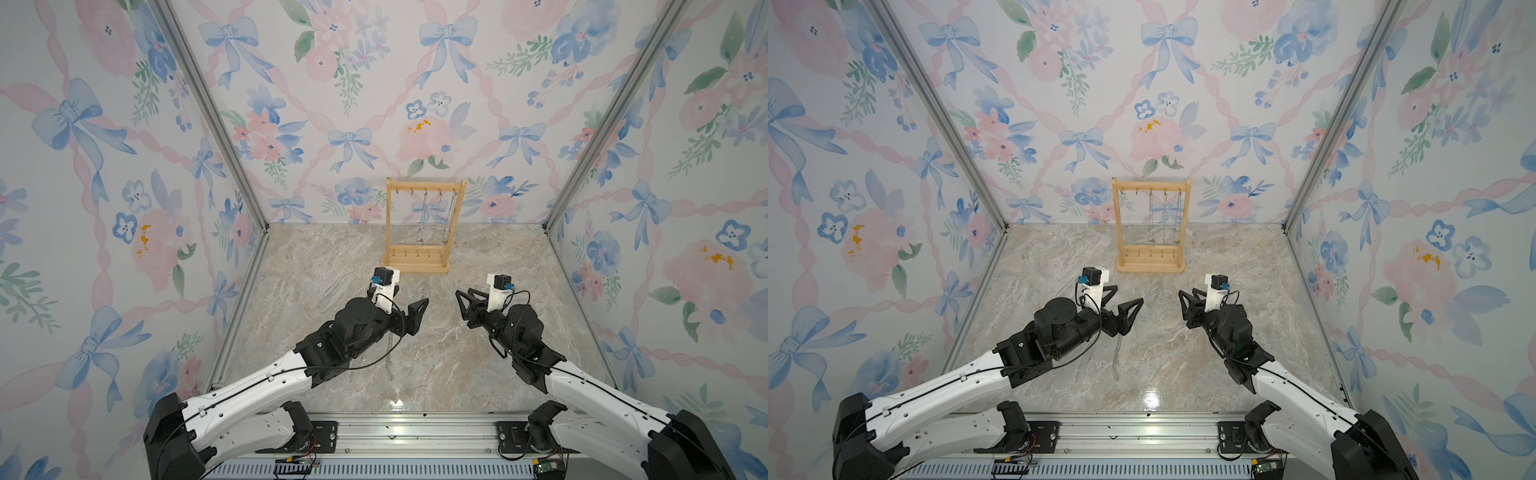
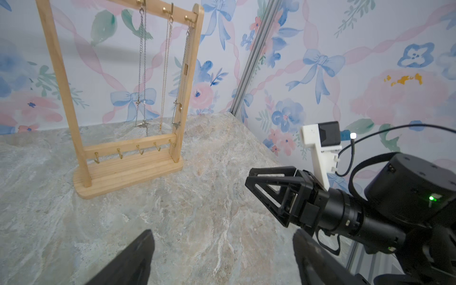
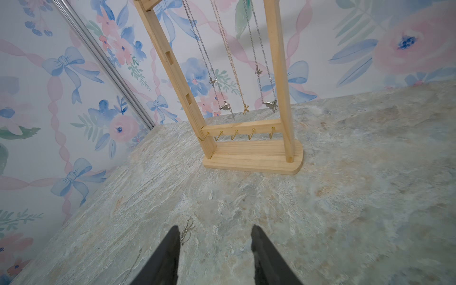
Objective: Take the necklace off the jewelry display stand
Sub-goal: Take off the necklace from the stand.
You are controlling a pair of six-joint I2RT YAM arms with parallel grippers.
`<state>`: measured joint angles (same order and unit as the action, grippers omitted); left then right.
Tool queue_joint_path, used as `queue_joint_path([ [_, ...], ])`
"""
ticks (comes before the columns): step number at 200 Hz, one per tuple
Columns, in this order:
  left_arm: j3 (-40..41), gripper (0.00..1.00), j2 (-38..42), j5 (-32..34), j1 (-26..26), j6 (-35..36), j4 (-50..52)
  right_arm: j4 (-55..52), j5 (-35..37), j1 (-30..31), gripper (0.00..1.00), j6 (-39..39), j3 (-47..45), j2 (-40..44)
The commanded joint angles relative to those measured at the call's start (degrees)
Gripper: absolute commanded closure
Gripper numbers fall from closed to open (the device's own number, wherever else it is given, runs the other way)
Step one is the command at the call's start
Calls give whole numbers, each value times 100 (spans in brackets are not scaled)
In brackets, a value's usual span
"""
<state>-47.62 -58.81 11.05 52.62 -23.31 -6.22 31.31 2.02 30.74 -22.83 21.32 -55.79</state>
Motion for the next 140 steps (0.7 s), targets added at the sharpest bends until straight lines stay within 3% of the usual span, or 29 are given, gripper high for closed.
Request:
queue_joint_path([
  [1,-383,6,-266,-402,-446,232,487,453,8,-42,51,229,-159,104],
  [21,-547,2,-698,-598,-796,99,465,572,-27,51,51,443,-188,75],
  [66,-635,2,-1793,-648,-1068,189,451,926,-9,378,51,999,-311,-175],
  [116,-538,2,-2240,-420,-1324,220,299,883,-294,301,49,1139,-344,-194],
  [140,-378,2,-2180,-786,-1473,-33,252,715,-498,283,50,1129,-295,10],
])
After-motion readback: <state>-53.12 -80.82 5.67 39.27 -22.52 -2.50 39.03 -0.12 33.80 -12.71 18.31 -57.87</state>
